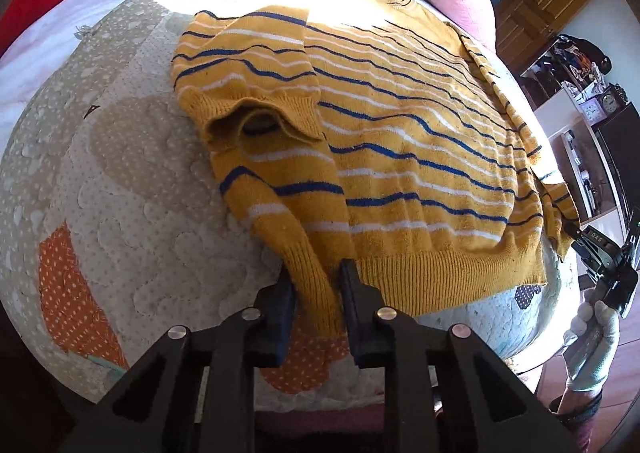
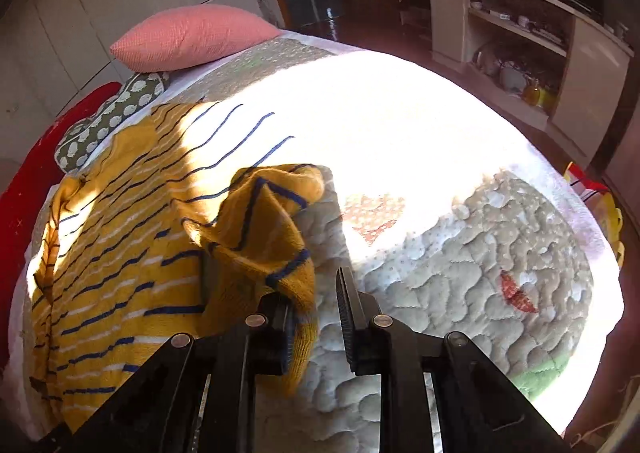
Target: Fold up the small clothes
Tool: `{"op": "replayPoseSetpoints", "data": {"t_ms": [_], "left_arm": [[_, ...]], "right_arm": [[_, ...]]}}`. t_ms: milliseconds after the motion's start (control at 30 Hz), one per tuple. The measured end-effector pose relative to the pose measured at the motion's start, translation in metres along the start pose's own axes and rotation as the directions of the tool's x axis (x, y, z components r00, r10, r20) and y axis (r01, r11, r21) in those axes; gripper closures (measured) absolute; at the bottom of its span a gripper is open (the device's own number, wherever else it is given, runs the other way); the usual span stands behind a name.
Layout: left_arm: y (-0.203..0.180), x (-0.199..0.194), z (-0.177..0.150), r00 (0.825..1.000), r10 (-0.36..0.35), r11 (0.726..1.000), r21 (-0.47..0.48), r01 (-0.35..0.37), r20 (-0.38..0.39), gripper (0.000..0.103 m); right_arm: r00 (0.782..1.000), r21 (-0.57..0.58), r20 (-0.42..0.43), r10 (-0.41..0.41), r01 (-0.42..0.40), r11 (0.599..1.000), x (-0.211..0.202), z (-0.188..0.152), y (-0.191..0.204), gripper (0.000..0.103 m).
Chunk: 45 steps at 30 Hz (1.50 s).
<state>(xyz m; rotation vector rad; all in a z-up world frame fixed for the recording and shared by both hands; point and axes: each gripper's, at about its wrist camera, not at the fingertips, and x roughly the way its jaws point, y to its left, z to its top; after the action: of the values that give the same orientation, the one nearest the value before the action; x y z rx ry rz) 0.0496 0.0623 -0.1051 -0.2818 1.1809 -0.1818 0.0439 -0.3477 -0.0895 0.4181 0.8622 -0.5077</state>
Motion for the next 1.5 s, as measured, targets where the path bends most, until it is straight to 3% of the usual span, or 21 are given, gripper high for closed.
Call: {"op": "replayPoseSetpoints", "data": {"t_ms": [67,133,167,267,300,367,467,500,533,600,633,667,733,833,1000,1067,1233,1367,1433,1500], "left_arm": [[0.001,-0.002,-0.002,1.0,-0.008,1.0,0.001,0.008,0.002,0.081],[0.004,-0.003,-0.003,0.999,-0.036,0.999,-0.016,0.036,0.004,0.073],[0.008,-0.003,-0.004,0.998,-0.064,0.997,-0.031,0.064,0.003,0.07],[0.019,-0.003,-0.004,0.99,-0.141,0.987,-0.079,0.14,0.0,0.059],[0.022,-0.003,-0.004,0.987,-0.162,0.983,-0.092,0.161,-0.001,0.057],[0.026,-0.002,-0.002,0.982,-0.19,0.976,-0.111,0.188,-0.009,0.055],[0.022,0.001,0.002,0.984,-0.178,0.979,-0.101,0.175,-0.024,0.056],[0.019,0.001,0.003,0.988,-0.155,0.984,-0.092,0.152,-0.02,0.068],[0.017,0.001,0.004,0.991,-0.132,0.988,-0.084,0.131,-0.015,0.087],[0.021,0.002,0.006,0.989,-0.145,0.984,-0.108,0.143,-0.015,0.092],[0.024,0.001,0.006,0.988,-0.156,0.98,-0.128,0.153,-0.013,0.093],[0.026,-0.002,0.007,0.988,-0.154,0.979,-0.136,0.152,-0.008,0.093],[0.027,-0.009,0.004,0.993,-0.121,0.985,-0.127,0.12,0.0,0.093],[0.023,-0.021,0.0,0.996,-0.084,0.992,-0.092,0.084,0.01,0.093],[0.014,-0.034,-0.016,0.999,-0.009,0.999,-0.039,0.01,0.035,0.094],[0.014,-0.035,-0.023,0.999,0.02,0.999,-0.03,-0.019,0.033,0.094],[0.029,-0.039,-0.042,0.999,0.041,0.999,-0.032,-0.04,0.018,0.099],[0.036,-0.061,-0.053,0.992,0.095,0.996,-0.004,-0.095,0.086,0.099],[0.036,-0.07,-0.055,0.983,0.135,0.99,0.012,-0.137,0.124,0.094],[0.036,-0.077,-0.055,0.977,0.148,0.988,0.019,-0.152,0.154,0.081]], "right_arm": [[0.995,0.029,-0.026,0.095,-0.094,0.995,-0.007,-0.006,-0.011,0.061],[0.979,-0.004,-0.061,0.194,-0.195,0.981,-0.014,-0.019,-0.005,0.058],[0.965,-0.025,-0.084,0.25,-0.253,0.967,-0.015,-0.026,0.0,0.054],[0.889,-0.03,-0.18,0.42,-0.432,0.901,-0.011,-0.051,0.019,0.051],[0.873,-0.03,-0.195,0.447,-0.461,0.887,-0.01,-0.056,0.023,0.051],[0.868,-0.049,-0.204,0.454,-0.472,0.88,-0.009,-0.061,0.032,0.046],[0.853,-0.05,-0.228,0.47,-0.492,0.869,-0.005,-0.062,0.044,0.044],[0.846,-0.051,-0.24,0.476,-0.501,0.864,-0.004,-0.063,0.049,0.044],[0.836,-0.057,-0.258,0.484,-0.514,0.856,-0.002,-0.065,0.054,0.044],[0.837,-0.079,-0.268,0.478,-0.513,0.855,0.004,-0.067,0.065,0.044],[0.842,-0.084,-0.263,0.471,-0.507,0.858,0.006,-0.068,0.068,0.046],[0.837,-0.075,-0.264,0.479,-0.513,0.855,0.006,-0.068,0.068,0.062],[0.778,0.006,-0.301,0.551,-0.576,0.817,0.009,-0.068,0.064,0.096],[0.782,-0.005,-0.287,0.553,-0.579,0.816,-0.003,-0.074,0.055,0.096],[0.755,0.042,-0.285,0.591,-0.606,0.795,-0.022,-0.086,0.027,0.097],[0.759,0.038,-0.29,0.583,-0.6,0.799,-0.028,-0.092,0.02,0.099],[0.802,-0.035,-0.303,0.515,-0.55,0.835,-0.035,-0.108,0.009,0.101],[0.841,-0.122,-0.262,0.473,-0.515,0.848,-0.052,-0.106,0.01,0.1],[0.868,-0.166,-0.225,0.443,-0.482,0.86,-0.058,-0.096,0.011,0.093],[0.901,-0.212,-0.176,0.396,-0.428,0.879,-0.061,-0.082,0.014,0.074]]}}
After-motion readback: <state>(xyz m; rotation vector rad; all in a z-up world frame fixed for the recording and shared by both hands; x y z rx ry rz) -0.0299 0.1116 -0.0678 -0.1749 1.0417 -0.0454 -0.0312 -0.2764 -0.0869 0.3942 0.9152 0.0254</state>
